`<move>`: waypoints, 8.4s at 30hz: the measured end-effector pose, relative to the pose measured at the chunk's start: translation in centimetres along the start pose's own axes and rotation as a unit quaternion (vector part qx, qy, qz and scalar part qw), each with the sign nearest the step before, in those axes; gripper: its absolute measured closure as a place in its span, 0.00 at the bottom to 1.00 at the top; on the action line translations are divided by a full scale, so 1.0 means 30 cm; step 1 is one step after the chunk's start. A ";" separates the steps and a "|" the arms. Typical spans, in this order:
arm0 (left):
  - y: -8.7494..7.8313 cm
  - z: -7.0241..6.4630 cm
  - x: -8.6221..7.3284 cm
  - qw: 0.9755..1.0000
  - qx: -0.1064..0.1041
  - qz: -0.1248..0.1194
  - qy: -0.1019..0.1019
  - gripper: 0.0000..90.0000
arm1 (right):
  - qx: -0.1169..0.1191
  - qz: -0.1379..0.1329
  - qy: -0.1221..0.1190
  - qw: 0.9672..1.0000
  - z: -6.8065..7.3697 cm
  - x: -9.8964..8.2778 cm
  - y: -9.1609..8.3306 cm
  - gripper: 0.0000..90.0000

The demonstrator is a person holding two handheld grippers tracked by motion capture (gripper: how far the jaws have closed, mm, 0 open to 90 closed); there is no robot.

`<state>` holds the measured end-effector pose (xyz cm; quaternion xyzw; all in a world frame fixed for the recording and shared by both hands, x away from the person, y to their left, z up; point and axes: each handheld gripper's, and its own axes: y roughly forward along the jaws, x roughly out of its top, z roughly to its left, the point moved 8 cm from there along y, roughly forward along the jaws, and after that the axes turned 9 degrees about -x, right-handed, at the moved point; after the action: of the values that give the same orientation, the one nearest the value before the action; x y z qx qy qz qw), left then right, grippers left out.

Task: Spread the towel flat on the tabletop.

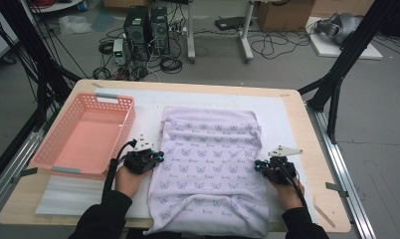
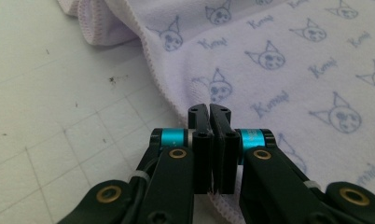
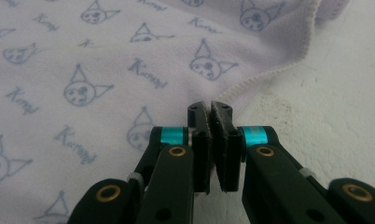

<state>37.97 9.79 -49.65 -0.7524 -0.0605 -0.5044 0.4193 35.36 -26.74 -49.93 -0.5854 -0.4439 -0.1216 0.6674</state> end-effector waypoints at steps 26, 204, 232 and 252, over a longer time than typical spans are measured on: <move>0.117 0.222 0.152 0.993 0.055 -0.046 -0.097 0.98 | -0.087 -0.052 0.050 0.994 -0.132 0.165 0.162 0.97; -0.214 -0.254 -0.203 0.998 -0.063 0.024 0.000 0.97 | 0.001 0.019 0.034 0.999 0.159 -0.231 -0.276 0.98; -0.154 -0.146 -0.120 0.997 -0.042 -0.013 -0.062 0.51 | -0.026 -0.007 0.073 0.997 0.082 -0.166 -0.231 0.67; -0.225 -0.177 -0.148 0.995 -0.087 -0.009 -0.052 0.97 | 0.002 0.004 0.051 0.999 0.114 -0.197 -0.271 0.98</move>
<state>28.60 11.90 -48.65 -0.8106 -0.0447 -0.4718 0.3441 24.89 -28.14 -49.06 -0.5790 -0.4076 -0.1480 0.6904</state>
